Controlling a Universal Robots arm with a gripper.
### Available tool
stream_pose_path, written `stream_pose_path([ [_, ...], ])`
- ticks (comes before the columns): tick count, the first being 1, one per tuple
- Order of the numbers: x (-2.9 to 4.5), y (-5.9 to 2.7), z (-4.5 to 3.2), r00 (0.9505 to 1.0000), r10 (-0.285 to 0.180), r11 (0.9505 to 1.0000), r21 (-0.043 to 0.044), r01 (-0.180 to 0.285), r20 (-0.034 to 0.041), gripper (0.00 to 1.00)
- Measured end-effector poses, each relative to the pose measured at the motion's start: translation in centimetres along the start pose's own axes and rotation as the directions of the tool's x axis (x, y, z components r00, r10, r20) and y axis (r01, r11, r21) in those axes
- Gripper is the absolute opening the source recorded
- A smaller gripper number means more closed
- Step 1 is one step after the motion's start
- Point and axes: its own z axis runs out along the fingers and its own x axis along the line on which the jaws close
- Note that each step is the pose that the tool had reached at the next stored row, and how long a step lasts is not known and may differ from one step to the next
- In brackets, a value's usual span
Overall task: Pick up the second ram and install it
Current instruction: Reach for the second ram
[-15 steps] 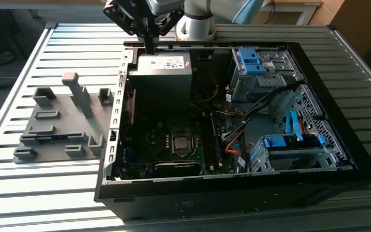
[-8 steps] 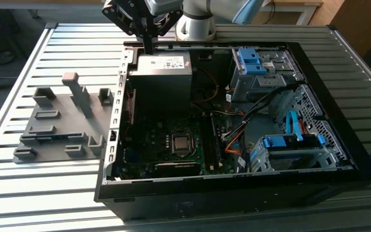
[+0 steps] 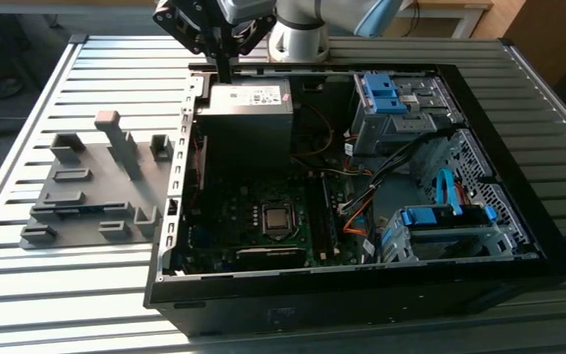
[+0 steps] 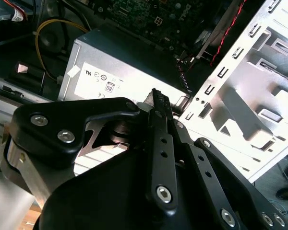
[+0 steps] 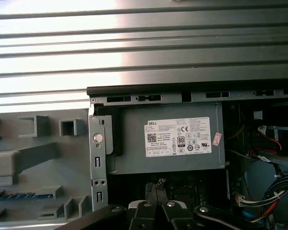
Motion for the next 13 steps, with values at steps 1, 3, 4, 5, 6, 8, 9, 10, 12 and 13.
stream_pose_path([
  [1,0.04,0.0,0.0,1.0,0.0,1.0,0.0,0.0,0.0,0.11],
  [3,0.11,-0.01,0.0,1.0,0.0,1.0,0.0001,0.0,0.0,0.11],
  [4,0.14,-0.01,0.01,1.0,0.0,1.0,0.0,0.0,0.0,0.11],
  [5,0.18,-0.01,0.01,1.0,0.0,1.0,0.0,0.0,0.0001,0.11],
  [6,0.21,-0.02,0.01,1.0,0.0,1.0,0.0,0.0,0.0001,0.11],
  [8,0.28,-0.02,0.02,1.0,0.0,1.0,0.0,0.0,0.0,0.11],
  [9,0.32,-0.02,0.02,1.0,0.0,1.0,0.0,0.0,0.0,0.11],
  [10,0.35,-0.03,0.02,1.0,0.0,1.0,0.0,0.0,0.0,0.11],
  [12,0.42,-0.03,0.02,1.0,0.0,1.0,0.0,0.0,0.0,0.11],
  [13,0.45,-0.03,0.02,1.0,0.0,1.0,0.0,0.0,0.0,0.11],
])
